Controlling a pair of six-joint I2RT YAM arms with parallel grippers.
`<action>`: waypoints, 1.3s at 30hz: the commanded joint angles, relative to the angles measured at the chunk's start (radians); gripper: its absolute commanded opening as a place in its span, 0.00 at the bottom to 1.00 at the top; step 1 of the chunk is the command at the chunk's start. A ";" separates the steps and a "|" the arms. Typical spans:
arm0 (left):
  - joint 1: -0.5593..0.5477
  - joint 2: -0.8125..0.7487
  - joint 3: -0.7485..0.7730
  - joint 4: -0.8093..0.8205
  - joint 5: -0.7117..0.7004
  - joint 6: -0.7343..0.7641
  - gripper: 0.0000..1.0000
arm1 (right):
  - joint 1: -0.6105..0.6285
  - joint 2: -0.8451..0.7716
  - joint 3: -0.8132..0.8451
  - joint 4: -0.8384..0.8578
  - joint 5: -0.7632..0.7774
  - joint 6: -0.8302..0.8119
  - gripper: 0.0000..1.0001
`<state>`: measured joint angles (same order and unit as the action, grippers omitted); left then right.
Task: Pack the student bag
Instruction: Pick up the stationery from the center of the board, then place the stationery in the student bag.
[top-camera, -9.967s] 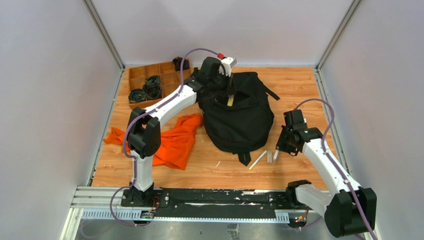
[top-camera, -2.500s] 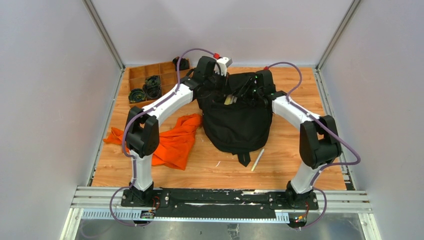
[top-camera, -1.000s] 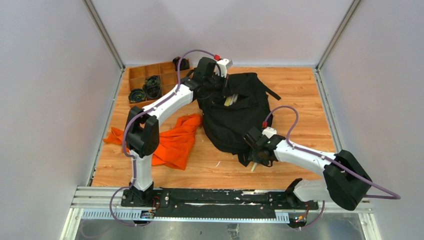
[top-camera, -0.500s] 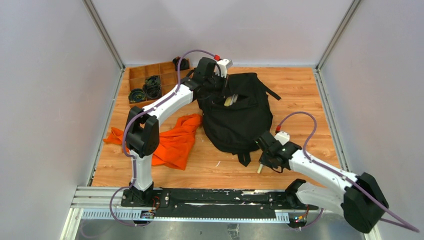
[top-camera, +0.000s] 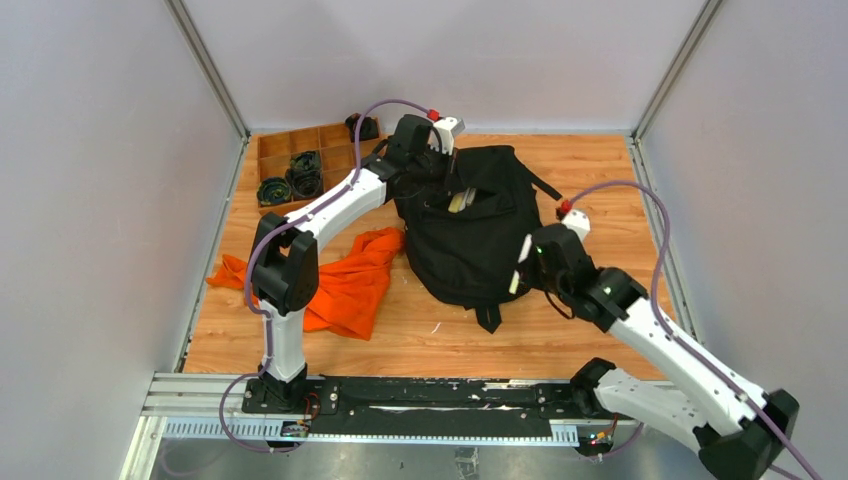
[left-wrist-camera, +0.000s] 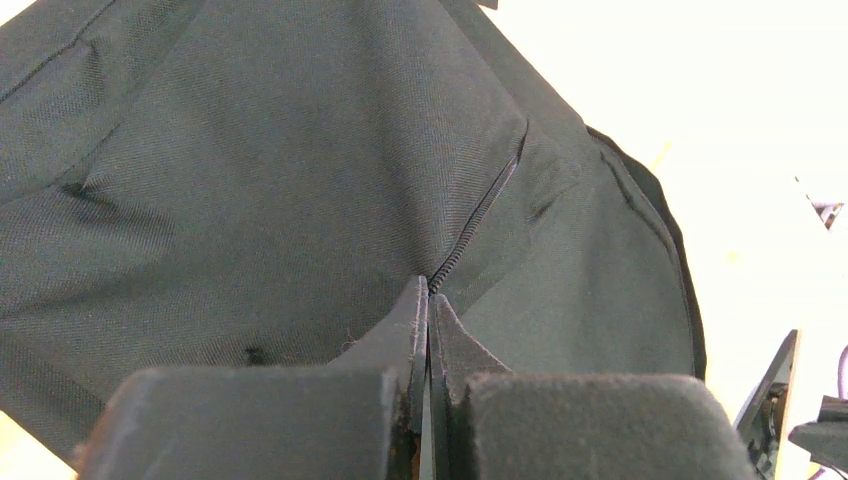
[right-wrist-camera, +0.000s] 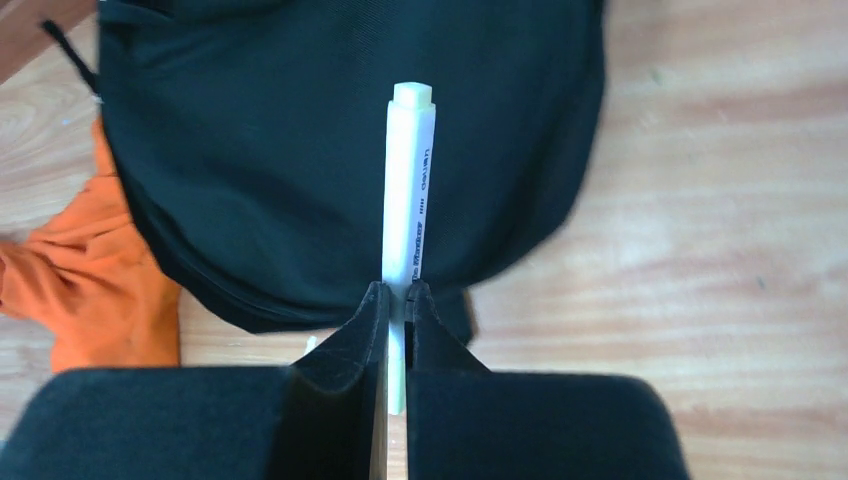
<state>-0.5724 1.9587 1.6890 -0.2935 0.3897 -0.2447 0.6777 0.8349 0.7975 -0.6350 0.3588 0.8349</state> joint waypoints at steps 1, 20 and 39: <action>0.000 -0.035 -0.003 0.054 0.007 -0.016 0.00 | -0.031 0.182 0.137 0.150 -0.136 -0.171 0.00; 0.000 -0.054 0.031 0.035 0.026 0.003 0.00 | -0.296 0.700 0.358 0.500 -0.706 -0.058 0.00; 0.000 -0.053 0.014 0.048 0.039 0.001 0.00 | -0.358 0.980 0.589 0.520 -0.557 0.062 0.00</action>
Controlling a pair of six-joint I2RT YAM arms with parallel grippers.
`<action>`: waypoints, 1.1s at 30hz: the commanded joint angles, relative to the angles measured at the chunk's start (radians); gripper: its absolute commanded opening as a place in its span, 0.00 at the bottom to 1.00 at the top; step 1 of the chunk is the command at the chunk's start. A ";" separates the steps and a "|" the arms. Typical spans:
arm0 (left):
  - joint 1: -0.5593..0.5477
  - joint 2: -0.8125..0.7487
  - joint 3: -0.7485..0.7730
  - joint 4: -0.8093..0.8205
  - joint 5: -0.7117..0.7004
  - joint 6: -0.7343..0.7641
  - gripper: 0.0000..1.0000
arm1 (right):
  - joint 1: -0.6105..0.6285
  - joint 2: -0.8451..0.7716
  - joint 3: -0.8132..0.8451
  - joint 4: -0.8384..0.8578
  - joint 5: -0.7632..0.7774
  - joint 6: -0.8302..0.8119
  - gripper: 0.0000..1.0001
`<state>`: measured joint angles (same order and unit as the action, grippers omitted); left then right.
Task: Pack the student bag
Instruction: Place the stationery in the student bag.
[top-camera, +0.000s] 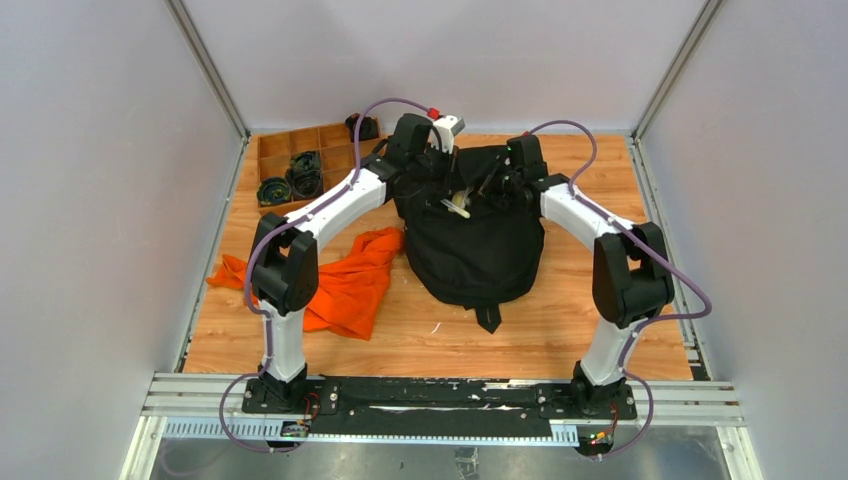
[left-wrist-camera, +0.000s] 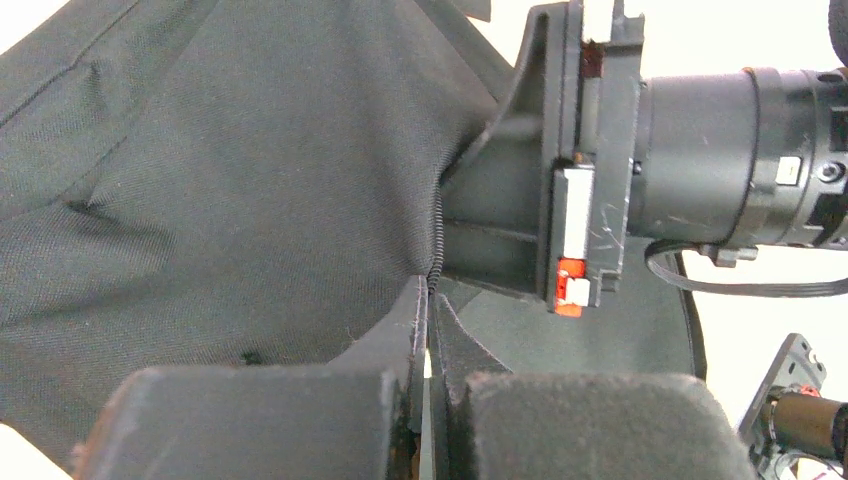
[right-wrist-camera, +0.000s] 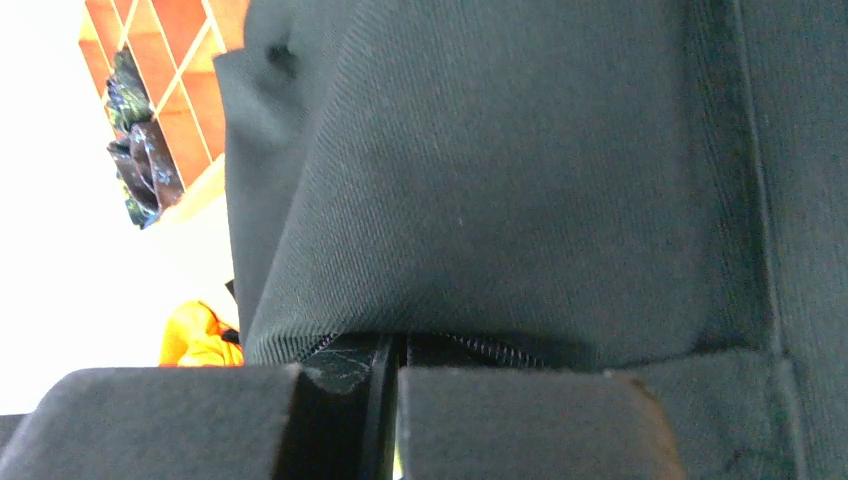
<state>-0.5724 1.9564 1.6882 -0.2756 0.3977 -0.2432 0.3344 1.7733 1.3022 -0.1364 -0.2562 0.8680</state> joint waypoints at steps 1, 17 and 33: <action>0.000 -0.053 0.015 0.029 0.032 0.001 0.00 | -0.015 0.055 0.103 0.012 0.045 0.019 0.00; 0.000 -0.044 0.016 0.034 0.034 -0.003 0.00 | 0.028 -0.283 -0.197 0.031 0.003 -0.137 0.22; 0.000 -0.063 0.028 0.008 0.014 0.008 0.00 | 0.076 -0.110 -0.035 -0.008 0.037 -0.212 0.22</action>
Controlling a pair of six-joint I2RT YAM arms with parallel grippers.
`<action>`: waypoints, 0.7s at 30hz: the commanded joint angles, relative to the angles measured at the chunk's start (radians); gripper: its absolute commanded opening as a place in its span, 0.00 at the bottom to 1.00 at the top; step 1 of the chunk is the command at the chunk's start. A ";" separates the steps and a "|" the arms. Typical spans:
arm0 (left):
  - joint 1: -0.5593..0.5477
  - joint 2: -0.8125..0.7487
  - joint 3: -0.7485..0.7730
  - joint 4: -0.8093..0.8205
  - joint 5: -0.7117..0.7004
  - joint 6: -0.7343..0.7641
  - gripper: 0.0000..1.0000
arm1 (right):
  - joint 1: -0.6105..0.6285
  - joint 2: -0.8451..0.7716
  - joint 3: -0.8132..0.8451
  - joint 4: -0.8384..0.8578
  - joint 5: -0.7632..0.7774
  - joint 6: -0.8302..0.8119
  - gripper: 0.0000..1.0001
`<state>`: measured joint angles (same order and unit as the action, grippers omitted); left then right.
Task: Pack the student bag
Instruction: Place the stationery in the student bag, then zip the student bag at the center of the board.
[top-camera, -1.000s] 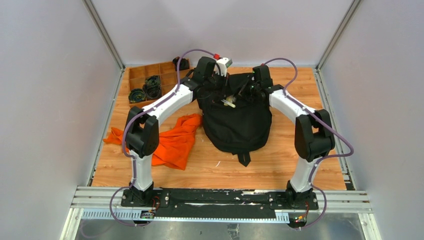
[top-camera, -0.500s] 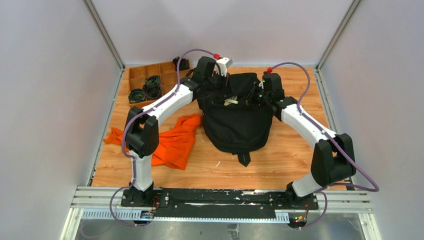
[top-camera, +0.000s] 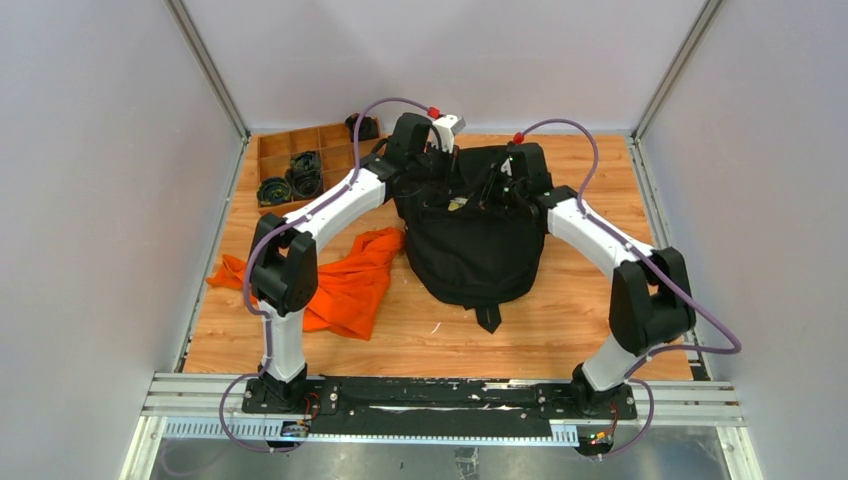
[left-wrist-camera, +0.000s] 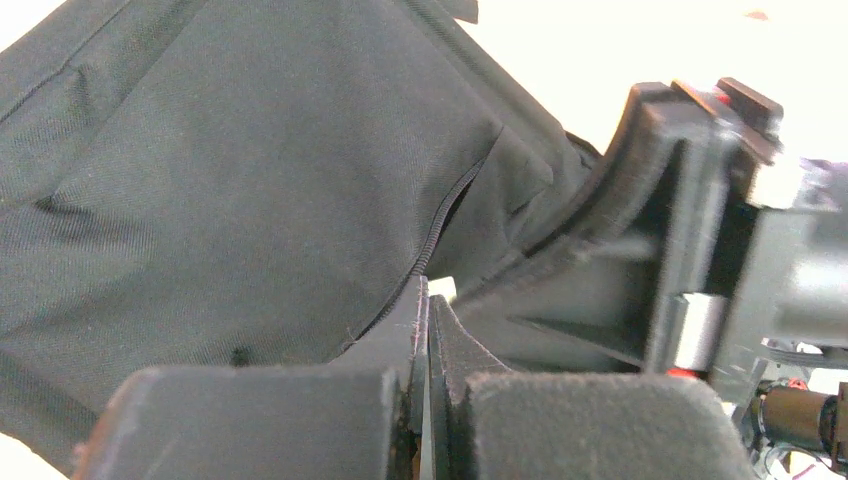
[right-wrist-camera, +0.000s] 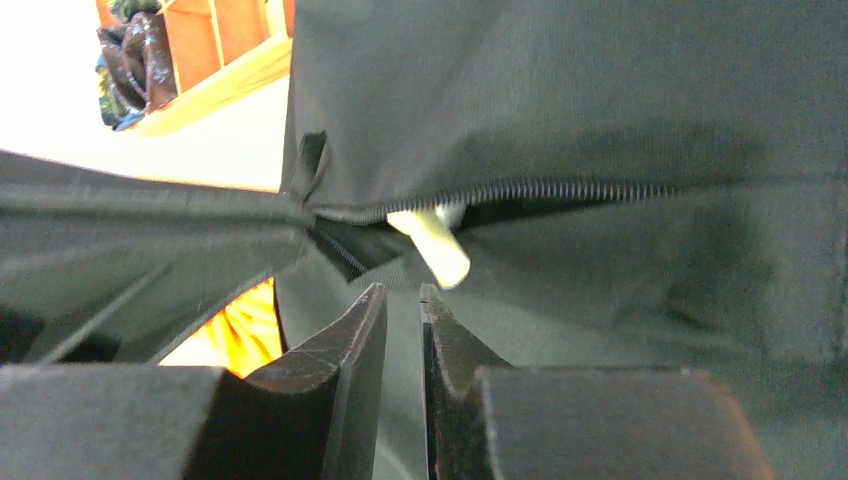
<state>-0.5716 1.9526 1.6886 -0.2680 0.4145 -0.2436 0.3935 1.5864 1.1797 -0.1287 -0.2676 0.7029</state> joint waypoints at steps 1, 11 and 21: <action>-0.001 -0.062 0.028 -0.004 -0.007 0.010 0.00 | 0.018 0.104 0.113 -0.019 0.068 -0.063 0.22; 0.034 -0.116 0.004 -0.106 -0.101 0.017 0.00 | 0.021 0.161 0.247 -0.095 0.097 -0.113 0.21; 0.104 -0.146 -0.089 -0.186 -0.225 -0.090 0.15 | 0.060 -0.149 -0.046 -0.138 0.126 -0.154 0.33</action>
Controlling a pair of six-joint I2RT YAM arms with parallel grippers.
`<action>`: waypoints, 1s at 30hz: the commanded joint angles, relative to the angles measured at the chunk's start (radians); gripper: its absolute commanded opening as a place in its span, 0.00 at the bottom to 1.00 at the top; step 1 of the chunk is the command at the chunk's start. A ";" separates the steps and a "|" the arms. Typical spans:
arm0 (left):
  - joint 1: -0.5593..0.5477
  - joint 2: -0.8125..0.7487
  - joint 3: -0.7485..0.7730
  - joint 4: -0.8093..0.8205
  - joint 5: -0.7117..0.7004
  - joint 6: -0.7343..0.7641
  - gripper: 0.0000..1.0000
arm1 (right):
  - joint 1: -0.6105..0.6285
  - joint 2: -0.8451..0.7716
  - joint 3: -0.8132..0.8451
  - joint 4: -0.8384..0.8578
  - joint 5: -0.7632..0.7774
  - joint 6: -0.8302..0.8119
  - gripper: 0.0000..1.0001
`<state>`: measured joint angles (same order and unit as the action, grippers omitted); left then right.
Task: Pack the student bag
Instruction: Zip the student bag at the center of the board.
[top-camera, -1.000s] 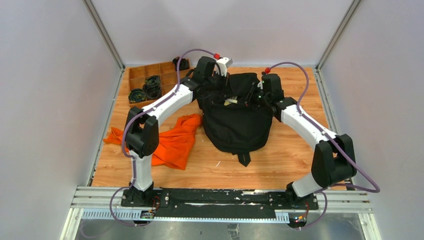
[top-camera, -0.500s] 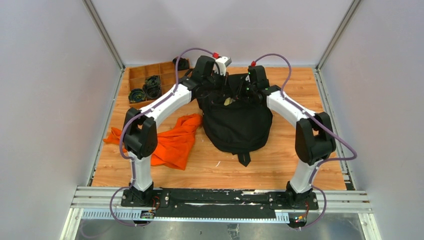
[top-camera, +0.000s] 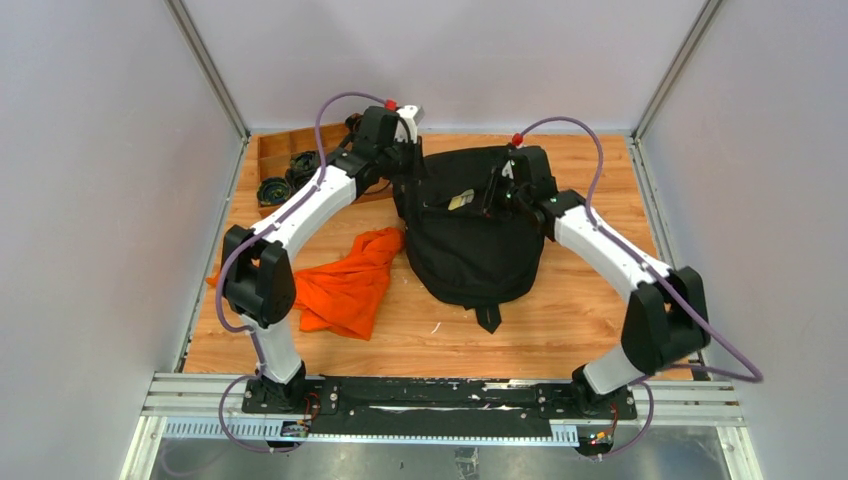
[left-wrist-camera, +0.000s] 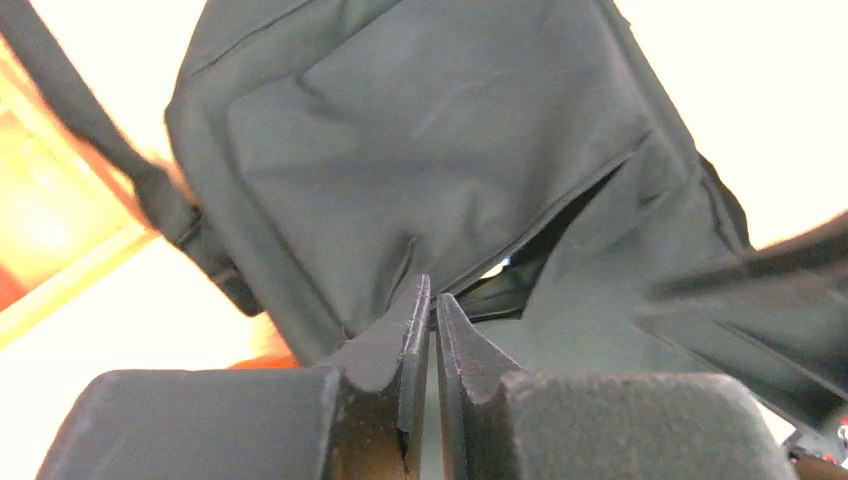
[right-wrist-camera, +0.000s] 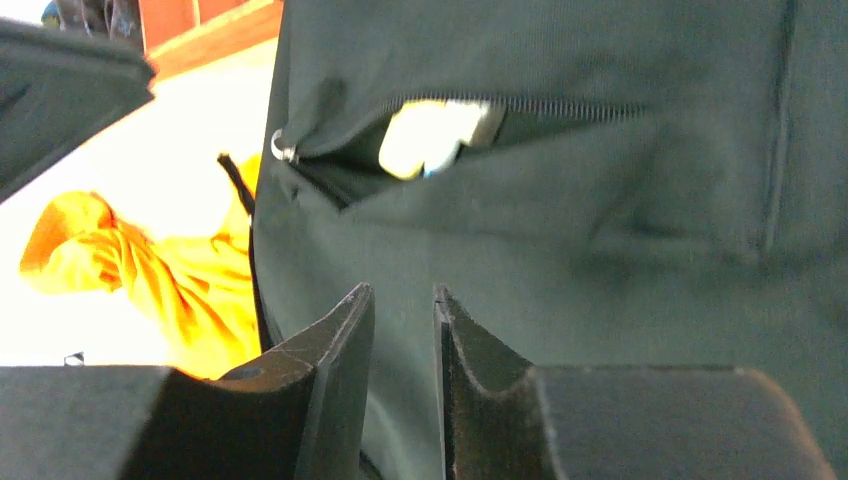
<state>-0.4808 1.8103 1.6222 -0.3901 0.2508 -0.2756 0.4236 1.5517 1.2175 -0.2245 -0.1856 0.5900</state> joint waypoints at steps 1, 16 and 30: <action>0.014 0.003 -0.022 -0.077 -0.066 -0.066 0.20 | 0.030 -0.144 -0.108 -0.048 0.060 -0.044 0.33; 0.067 0.110 -0.027 -0.053 0.082 -0.221 0.38 | 0.030 -0.256 -0.214 -0.101 0.127 -0.049 0.33; 0.067 0.140 -0.005 -0.111 0.095 -0.202 0.37 | 0.030 -0.248 -0.218 -0.102 0.121 -0.042 0.33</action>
<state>-0.4137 1.9385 1.5978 -0.4614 0.3660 -0.4976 0.4454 1.3209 1.0103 -0.3153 -0.0776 0.5526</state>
